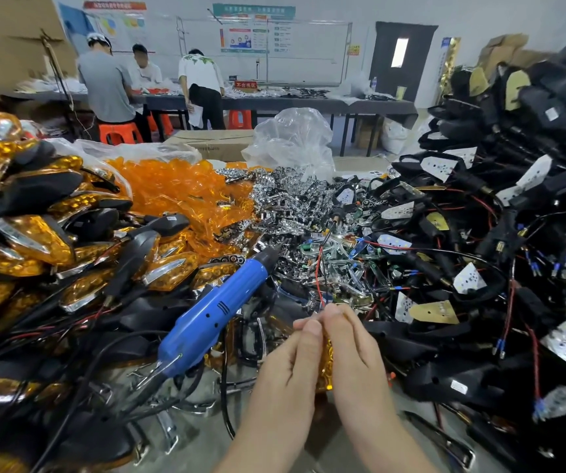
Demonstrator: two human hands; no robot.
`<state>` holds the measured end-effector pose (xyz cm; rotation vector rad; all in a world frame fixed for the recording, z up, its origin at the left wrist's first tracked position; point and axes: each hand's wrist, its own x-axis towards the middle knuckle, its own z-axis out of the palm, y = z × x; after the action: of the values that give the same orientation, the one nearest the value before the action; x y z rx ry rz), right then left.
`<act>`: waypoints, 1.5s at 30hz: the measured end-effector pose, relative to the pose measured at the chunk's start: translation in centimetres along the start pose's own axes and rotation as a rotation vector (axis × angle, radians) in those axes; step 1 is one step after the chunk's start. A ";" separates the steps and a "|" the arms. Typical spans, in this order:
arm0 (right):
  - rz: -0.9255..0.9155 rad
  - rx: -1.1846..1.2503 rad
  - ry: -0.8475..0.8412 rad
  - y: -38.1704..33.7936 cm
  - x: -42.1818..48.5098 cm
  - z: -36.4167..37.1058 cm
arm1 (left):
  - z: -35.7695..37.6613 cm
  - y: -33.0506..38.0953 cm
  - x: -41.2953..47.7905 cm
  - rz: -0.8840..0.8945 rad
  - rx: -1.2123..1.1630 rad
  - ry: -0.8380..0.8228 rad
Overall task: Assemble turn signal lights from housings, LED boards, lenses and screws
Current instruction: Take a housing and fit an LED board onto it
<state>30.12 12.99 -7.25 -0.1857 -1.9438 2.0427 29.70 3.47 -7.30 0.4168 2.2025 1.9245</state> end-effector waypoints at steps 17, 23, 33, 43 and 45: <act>0.256 0.329 0.025 -1.1 0.9 -0.8 | -0.8 1.9 -0.3 0.076 0.112 0.095; 0.267 0.807 0.067 -1.6 2.4 -2.7 | -3.2 4.2 3.9 0.250 0.514 0.256; 0.240 0.747 0.060 -0.9 2.7 -2.8 | 1.3 3.7 14.3 0.360 1.587 -0.106; 0.228 0.733 0.016 -0.5 2.9 -2.8 | 0.2 4.6 11.7 0.577 0.964 0.266; 0.216 0.731 -0.001 -0.3 2.9 -2.8 | -0.7 5.2 9.5 0.491 0.519 0.264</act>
<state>28.33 16.58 -6.84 -0.2237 -1.0959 2.7337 20.97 6.53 -1.62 0.8974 3.0081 1.6451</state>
